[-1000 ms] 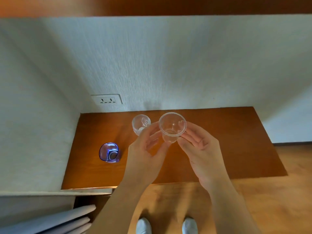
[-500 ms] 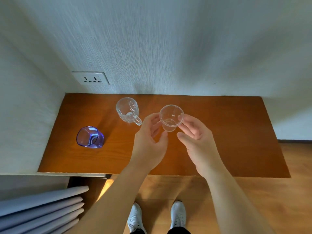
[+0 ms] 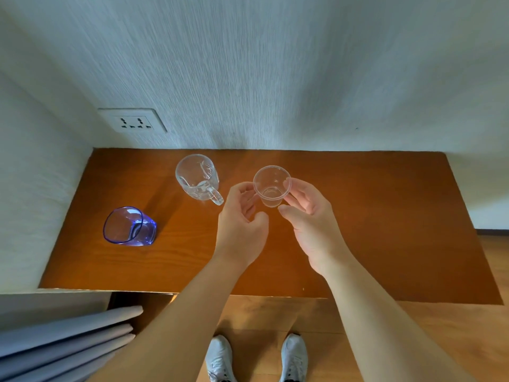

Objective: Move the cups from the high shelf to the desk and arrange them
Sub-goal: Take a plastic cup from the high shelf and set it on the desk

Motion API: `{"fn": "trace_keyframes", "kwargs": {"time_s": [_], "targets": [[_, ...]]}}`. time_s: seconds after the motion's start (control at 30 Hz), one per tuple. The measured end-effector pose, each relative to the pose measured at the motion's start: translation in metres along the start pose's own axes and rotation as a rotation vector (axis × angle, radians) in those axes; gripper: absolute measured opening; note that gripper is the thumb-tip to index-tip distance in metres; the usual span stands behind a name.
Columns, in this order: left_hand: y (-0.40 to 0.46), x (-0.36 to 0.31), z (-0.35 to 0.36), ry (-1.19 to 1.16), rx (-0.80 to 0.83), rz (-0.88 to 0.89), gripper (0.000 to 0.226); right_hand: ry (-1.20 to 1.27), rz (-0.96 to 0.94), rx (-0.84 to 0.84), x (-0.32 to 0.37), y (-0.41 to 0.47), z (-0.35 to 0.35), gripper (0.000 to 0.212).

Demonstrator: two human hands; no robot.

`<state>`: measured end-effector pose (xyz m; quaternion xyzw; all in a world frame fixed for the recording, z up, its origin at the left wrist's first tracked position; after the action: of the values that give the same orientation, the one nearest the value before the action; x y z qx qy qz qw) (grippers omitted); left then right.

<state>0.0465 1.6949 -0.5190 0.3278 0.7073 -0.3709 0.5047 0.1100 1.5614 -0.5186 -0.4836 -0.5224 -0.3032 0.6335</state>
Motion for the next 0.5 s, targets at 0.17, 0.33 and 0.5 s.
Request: {"fn": "trace_keyframes", "kwargs": {"time_s": [0.17, 0.33, 0.5], "targets": [[0.018, 0.01, 0.002, -0.017, 0.011, -0.016, 0.053, -0.024, -0.011, 0.019, -0.004, 0.018, 0.008, 0.048], [0.036, 0.015, 0.003, -0.022, 0.032, -0.004, 0.055, 0.017, -0.01, 0.025, -0.009, 0.035, 0.011, 0.048], [0.047, 0.021, 0.008, -0.022, 0.068, 0.002, 0.055, 0.056, -0.023, 0.032, -0.015, 0.044, 0.01, 0.055]]}}
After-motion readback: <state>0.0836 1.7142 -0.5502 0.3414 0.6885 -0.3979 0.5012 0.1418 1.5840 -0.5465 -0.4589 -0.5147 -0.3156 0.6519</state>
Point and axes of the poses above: each hand's wrist, its own y-axis towards the middle knuckle, its own z-axis out of the palm, x = y × z, the point moved 7 cm from there along y, towards the middle knuckle
